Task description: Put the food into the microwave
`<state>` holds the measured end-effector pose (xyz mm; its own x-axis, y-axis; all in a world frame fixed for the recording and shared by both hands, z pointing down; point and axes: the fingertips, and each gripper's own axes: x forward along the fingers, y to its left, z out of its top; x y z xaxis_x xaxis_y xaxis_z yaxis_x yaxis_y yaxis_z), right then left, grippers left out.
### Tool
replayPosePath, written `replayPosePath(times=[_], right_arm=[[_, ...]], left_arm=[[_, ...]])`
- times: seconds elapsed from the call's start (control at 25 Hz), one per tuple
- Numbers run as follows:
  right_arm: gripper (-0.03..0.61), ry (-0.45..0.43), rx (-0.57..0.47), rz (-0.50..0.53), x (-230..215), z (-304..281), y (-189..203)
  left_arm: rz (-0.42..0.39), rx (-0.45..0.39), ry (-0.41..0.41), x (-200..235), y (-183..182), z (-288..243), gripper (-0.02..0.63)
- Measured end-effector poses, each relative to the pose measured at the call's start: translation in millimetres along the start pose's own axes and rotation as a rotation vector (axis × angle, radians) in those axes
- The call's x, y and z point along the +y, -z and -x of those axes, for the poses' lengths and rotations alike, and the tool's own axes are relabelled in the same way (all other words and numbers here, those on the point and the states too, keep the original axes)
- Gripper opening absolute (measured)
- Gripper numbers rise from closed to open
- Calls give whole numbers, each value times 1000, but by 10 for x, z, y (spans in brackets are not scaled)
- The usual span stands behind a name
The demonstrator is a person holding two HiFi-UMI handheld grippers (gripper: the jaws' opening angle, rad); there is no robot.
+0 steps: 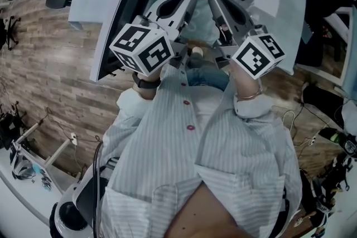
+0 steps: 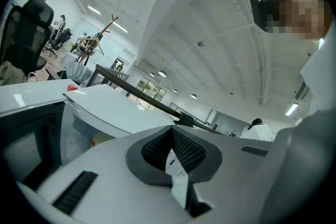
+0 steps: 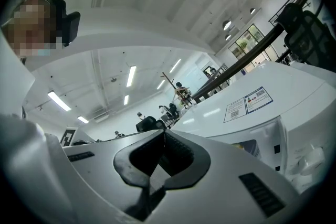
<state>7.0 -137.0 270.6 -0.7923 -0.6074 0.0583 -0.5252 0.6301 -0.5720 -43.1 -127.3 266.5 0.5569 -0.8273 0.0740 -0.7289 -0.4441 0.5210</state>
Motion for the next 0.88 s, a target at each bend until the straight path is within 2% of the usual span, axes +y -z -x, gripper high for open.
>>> replayPosePath(times=[0.48, 0.88], right_arm=[[34, 9, -15, 5, -29, -17, -28], [32, 20, -22, -7, -90, -55, -34]], left_arm=[[17, 2, 17, 16, -26, -26, 9], [27, -9, 1, 113, -68, -16, 9]])
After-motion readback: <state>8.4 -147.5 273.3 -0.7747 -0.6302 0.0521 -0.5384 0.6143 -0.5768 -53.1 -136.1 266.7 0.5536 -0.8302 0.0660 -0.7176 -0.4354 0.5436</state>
